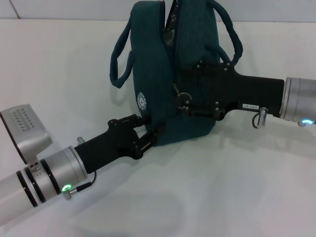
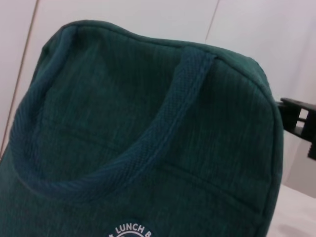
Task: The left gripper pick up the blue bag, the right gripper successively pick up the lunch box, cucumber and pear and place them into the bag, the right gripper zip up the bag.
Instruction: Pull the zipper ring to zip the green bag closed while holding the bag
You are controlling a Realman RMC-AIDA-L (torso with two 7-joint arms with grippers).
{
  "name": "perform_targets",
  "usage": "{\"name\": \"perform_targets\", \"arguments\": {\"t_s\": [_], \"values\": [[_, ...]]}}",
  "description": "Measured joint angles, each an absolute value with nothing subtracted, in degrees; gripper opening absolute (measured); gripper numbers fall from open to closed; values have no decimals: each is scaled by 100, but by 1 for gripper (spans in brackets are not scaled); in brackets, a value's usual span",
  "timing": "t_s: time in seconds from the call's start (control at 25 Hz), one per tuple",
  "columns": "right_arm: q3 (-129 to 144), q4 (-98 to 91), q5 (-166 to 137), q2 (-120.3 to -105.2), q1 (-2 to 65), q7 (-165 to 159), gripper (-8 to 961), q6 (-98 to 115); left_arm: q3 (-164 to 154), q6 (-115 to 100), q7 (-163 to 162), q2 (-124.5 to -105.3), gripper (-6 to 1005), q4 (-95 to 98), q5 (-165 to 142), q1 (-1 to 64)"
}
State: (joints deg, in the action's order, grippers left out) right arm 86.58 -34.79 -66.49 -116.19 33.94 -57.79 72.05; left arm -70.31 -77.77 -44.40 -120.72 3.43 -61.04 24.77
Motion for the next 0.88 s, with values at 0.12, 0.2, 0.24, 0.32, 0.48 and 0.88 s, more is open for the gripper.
{"name": "perform_targets", "arguments": {"t_s": [0.12, 0.2, 0.24, 0.32, 0.48, 0.88], "values": [[8693, -3480, -6566, -11619, 3361, -5765, 702, 7252, -7031, -7778, -4283, -12075, 459, 343, -6114, 2441], [8695, -3478, -6527, -11619, 3309, -5761, 702, 7284, -7031, -7779, -4191, -12076, 365, 343, -6115, 2429], [8696, -3477, -6516, -11619, 3292, -5760, 702, 7293, -7031, -7785, -4164, -12076, 317, 342, -6115, 2427], [8699, -3476, -6482, -11617, 3253, -5762, 702, 7330, -7031, -7811, -4110, -12076, 223, 343, -6115, 2416], [8764, -3473, -6493, -11586, 3226, -5811, 702, 7421, -7031, -7915, -3805, -12076, 161, 342, -6101, 2383], [8649, -3502, -6483, -11517, 2764, -5757, 701, 8094, -7093, -8538, -2961, -12075, 61, 344, -6136, 2372]]}}
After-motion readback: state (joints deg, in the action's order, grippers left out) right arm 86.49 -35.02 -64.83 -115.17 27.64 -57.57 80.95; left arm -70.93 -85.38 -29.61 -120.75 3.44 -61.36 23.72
